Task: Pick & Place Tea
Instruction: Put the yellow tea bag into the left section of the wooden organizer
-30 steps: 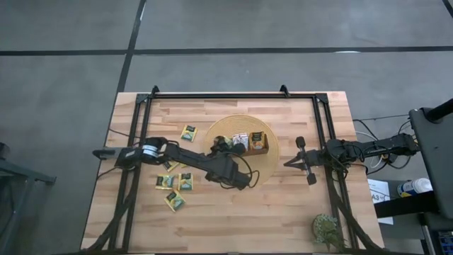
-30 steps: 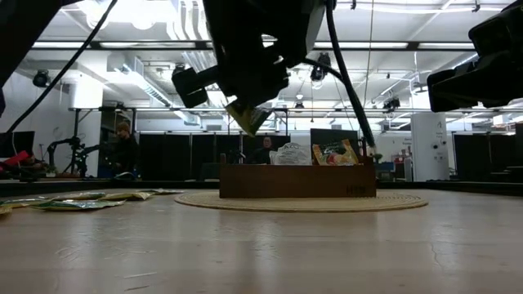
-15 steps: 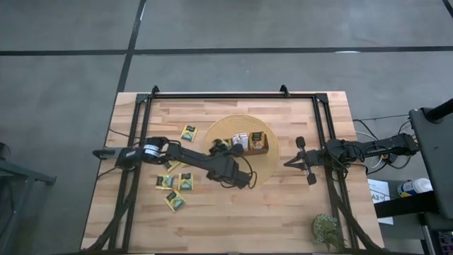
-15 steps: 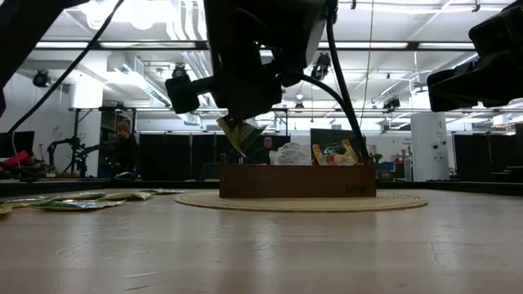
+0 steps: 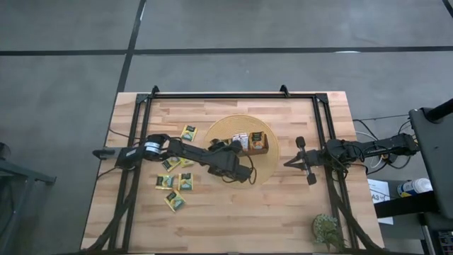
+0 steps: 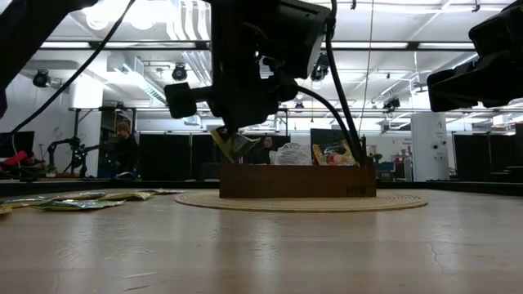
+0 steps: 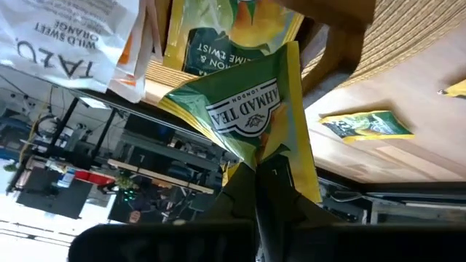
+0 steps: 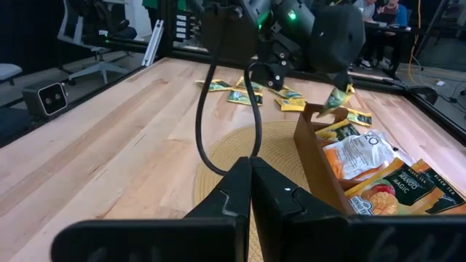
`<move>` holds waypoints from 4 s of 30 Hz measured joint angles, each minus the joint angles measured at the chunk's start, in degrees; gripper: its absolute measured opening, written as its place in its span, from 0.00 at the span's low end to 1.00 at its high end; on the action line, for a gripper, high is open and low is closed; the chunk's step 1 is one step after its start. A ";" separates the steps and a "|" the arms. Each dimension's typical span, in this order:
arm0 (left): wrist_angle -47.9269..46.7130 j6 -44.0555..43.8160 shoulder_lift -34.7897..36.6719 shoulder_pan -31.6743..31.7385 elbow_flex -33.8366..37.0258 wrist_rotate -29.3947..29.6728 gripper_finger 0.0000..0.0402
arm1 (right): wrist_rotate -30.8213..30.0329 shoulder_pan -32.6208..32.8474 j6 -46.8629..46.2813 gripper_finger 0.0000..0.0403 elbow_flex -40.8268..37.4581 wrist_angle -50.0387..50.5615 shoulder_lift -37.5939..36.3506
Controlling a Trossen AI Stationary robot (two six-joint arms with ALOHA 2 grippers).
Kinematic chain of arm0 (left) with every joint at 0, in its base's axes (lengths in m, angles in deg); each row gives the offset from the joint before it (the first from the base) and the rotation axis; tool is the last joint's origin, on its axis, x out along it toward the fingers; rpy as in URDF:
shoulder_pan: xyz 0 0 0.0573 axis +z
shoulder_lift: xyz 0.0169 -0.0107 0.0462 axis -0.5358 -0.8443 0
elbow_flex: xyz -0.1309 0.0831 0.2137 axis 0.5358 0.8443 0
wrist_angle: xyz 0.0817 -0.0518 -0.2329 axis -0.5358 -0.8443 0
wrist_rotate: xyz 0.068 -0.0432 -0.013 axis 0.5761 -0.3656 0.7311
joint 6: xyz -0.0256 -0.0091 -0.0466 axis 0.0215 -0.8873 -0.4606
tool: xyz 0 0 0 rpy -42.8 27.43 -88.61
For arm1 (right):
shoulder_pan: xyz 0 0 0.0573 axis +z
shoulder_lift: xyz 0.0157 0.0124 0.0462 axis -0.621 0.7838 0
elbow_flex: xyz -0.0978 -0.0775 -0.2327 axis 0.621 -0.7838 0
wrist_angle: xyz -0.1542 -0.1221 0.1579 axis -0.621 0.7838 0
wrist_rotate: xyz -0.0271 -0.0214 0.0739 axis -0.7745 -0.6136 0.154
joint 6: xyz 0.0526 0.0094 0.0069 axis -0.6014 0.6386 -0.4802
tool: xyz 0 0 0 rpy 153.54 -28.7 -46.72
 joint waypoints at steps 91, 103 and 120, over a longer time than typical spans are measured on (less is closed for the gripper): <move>-1.65 -70.33 16.79 -4.35 0.42 -19.67 0.34 | -0.02 0.00 0.02 0.02 0.00 -0.01 0.00; -0.84 -85.56 27.85 -14.02 11.42 -25.80 0.34 | -0.02 0.00 0.03 0.02 0.00 0.00 -0.01; 8.38 -112.54 43.16 -21.22 40.85 -32.83 0.34 | -0.02 0.00 0.02 0.02 0.00 0.01 -0.01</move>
